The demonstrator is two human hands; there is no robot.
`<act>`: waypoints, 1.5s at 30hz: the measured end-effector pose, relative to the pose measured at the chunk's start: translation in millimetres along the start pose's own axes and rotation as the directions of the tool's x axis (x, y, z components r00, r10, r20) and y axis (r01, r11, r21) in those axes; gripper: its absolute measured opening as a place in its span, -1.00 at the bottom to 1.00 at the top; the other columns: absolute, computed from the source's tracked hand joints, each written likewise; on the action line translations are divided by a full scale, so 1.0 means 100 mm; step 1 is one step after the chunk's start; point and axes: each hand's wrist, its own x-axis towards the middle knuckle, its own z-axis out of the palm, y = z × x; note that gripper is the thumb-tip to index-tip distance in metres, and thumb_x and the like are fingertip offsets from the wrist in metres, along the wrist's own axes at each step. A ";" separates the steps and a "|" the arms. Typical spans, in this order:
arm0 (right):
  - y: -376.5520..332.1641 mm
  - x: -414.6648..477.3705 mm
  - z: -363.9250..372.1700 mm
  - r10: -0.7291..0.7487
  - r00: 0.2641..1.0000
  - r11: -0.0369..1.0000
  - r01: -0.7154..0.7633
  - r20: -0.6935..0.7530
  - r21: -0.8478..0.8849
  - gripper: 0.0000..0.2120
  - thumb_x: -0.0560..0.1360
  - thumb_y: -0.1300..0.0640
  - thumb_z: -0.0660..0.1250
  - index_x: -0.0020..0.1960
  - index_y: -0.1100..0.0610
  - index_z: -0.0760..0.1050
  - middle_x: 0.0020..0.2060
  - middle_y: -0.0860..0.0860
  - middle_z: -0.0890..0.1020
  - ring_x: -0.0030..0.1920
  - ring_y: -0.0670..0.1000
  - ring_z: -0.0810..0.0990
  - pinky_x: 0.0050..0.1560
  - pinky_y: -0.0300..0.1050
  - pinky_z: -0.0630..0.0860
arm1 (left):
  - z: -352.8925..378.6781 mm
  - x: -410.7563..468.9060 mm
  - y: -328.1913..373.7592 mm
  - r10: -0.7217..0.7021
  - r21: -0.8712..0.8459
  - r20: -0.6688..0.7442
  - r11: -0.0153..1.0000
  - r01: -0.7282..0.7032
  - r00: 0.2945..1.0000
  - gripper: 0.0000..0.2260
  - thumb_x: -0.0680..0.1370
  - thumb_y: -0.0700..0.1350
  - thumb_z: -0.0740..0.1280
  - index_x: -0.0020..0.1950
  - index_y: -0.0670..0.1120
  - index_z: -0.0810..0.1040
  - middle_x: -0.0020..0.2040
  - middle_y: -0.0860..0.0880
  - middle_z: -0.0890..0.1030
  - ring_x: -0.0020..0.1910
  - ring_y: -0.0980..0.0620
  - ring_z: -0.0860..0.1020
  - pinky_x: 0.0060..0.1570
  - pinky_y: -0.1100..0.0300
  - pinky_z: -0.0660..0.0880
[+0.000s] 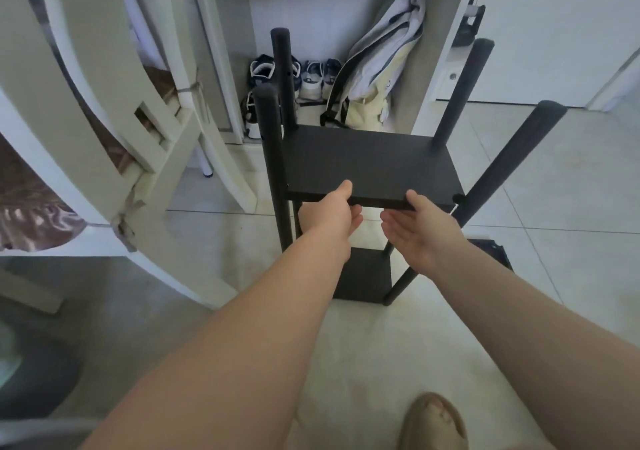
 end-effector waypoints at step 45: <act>0.70 0.64 -0.31 0.160 0.984 0.987 -0.160 -0.077 0.009 -0.68 0.61 0.06 0.37 0.21 0.29 0.54 -0.05 0.17 0.70 -0.06 0.06 0.70 -0.23 -0.14 0.60 | -1.26 0.75 -0.12 -0.057 0.873 -0.134 0.467 0.145 0.989 0.04 0.32 0.40 0.48 0.61 -0.04 0.12 0.55 -0.12 0.29 0.45 -0.22 0.37 0.34 -0.13 0.39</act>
